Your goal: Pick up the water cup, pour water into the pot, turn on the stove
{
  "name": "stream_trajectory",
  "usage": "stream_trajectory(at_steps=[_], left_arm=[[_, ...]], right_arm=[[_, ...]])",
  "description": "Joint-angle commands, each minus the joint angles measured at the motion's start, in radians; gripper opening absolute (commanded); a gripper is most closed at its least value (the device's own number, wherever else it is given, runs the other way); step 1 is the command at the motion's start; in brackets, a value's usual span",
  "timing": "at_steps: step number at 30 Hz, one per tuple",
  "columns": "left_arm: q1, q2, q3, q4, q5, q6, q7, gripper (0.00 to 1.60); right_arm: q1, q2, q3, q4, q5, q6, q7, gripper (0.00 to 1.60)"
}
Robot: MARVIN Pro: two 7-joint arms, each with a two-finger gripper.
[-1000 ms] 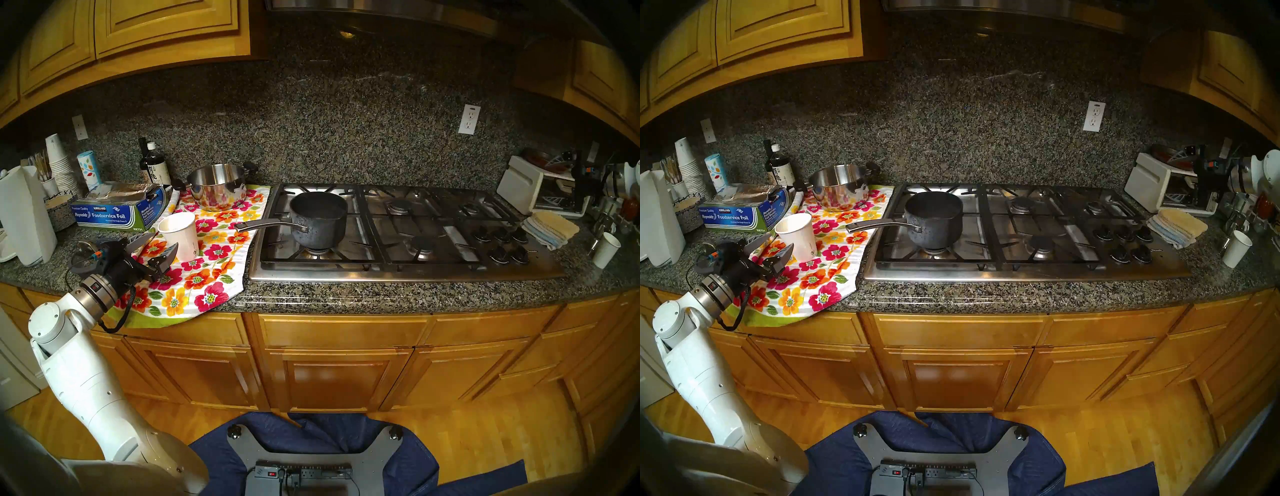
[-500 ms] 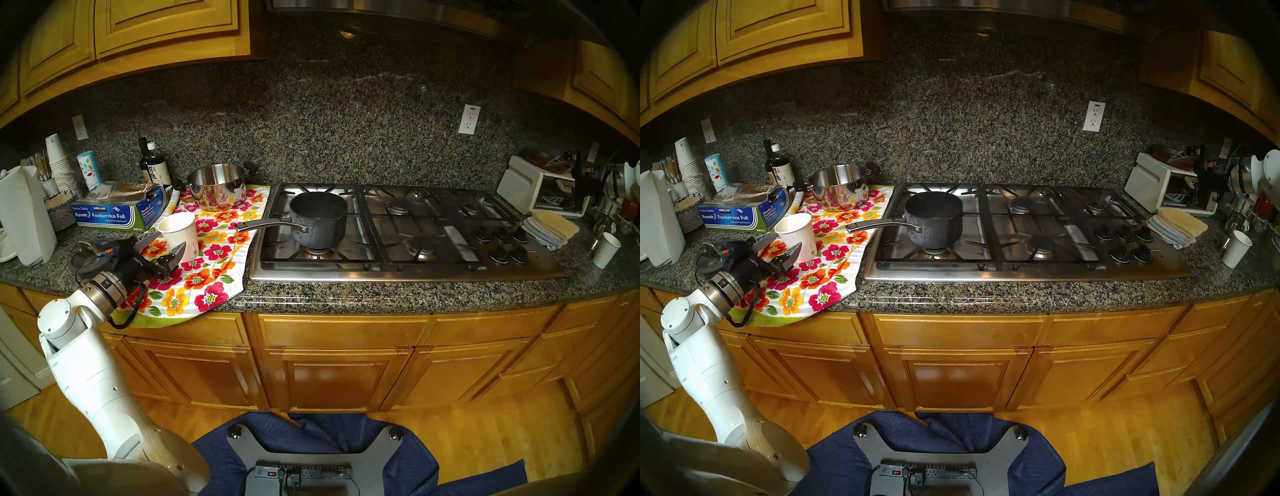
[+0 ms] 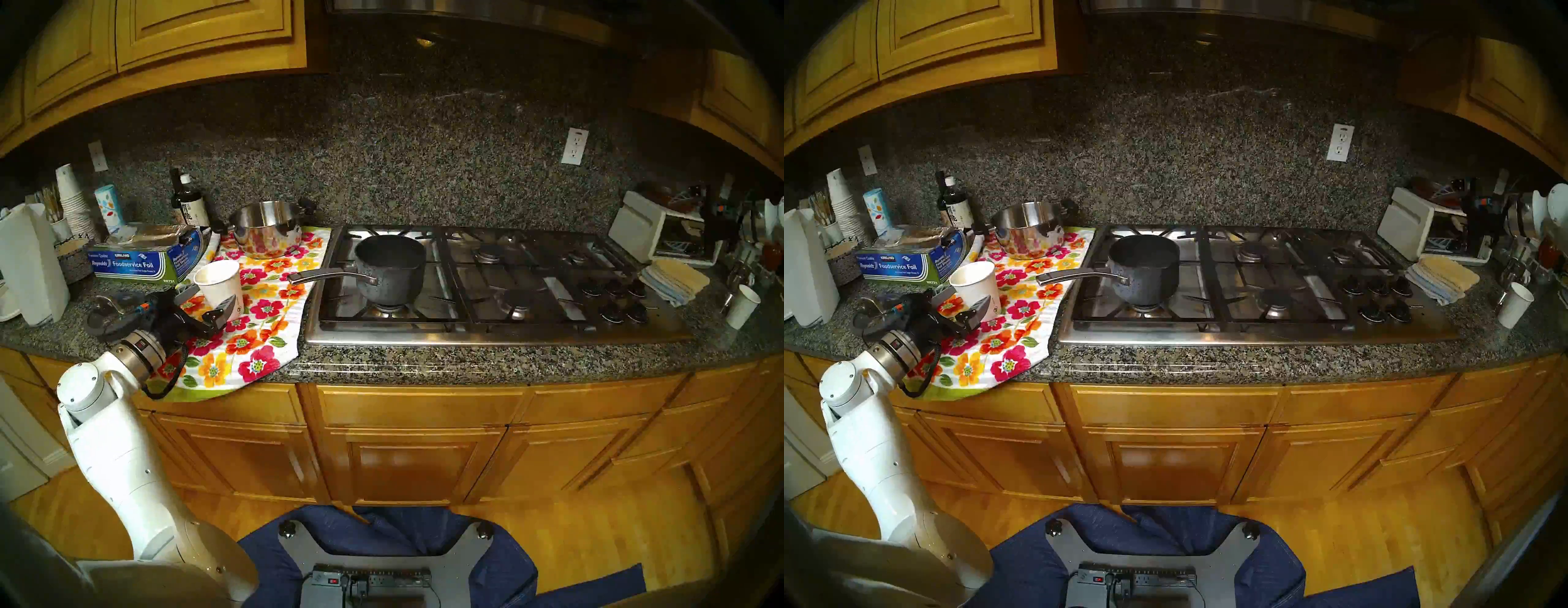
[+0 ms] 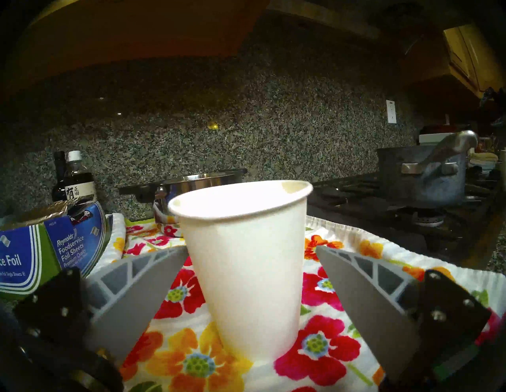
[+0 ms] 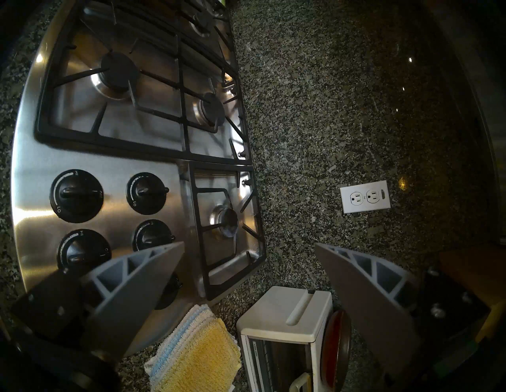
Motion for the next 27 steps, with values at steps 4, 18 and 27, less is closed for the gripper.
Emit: stream_trajectory(at_steps=[4, 18, 27], left_arm=[[-0.045, 0.019, 0.010, 0.017, -0.010, -0.018, 0.016, 1.60], [-0.064, 0.028, 0.036, 0.060, -0.010, -0.041, 0.039, 1.60], [-0.072, 0.031, 0.054, 0.072, -0.009, -0.044, 0.048, 1.60]], right_arm=[[0.025, -0.008, 0.018, 0.006, 0.008, 0.000, -0.011, 1.60], [0.025, -0.008, 0.018, 0.006, 0.008, -0.001, -0.011, 1.60], [0.025, -0.008, 0.018, 0.007, 0.008, -0.001, -0.011, 1.60]])
